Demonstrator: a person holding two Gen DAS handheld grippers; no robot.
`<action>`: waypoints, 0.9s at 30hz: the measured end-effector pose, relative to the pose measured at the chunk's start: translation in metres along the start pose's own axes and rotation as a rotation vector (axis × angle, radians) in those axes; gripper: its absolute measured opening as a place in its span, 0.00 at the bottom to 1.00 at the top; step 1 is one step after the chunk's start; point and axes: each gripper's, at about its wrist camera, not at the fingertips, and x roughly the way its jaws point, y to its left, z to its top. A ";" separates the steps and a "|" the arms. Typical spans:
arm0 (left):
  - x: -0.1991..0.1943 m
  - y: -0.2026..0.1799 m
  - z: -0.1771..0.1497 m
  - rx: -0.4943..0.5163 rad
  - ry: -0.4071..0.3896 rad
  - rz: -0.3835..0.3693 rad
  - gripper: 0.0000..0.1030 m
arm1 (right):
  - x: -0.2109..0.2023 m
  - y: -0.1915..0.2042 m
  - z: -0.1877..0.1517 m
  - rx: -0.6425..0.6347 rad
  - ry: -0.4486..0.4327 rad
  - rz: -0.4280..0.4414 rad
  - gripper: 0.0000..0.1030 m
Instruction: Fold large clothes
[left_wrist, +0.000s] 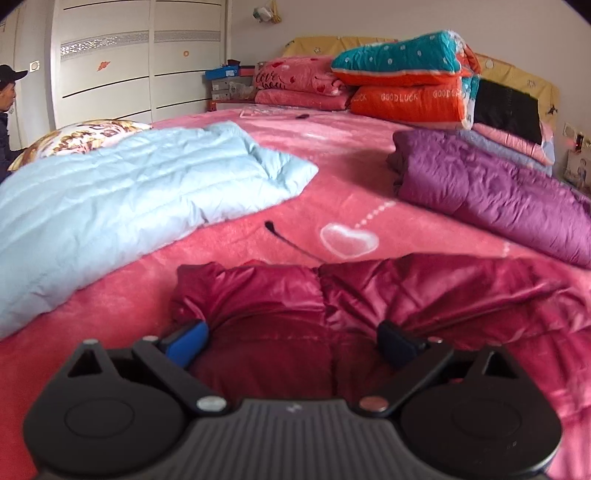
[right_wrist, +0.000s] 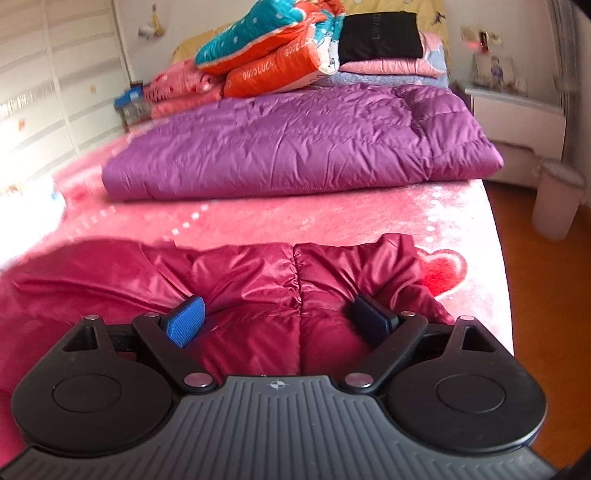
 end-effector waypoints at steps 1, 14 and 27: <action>-0.013 -0.004 0.002 -0.009 -0.027 -0.023 0.94 | -0.008 -0.004 0.002 0.025 -0.013 0.010 1.00; -0.043 -0.149 0.010 0.163 -0.060 -0.101 0.98 | -0.061 -0.012 0.006 0.059 -0.051 0.033 1.00; 0.004 -0.178 -0.015 0.165 0.026 -0.003 1.00 | -0.047 -0.025 -0.009 -0.020 -0.002 0.017 1.00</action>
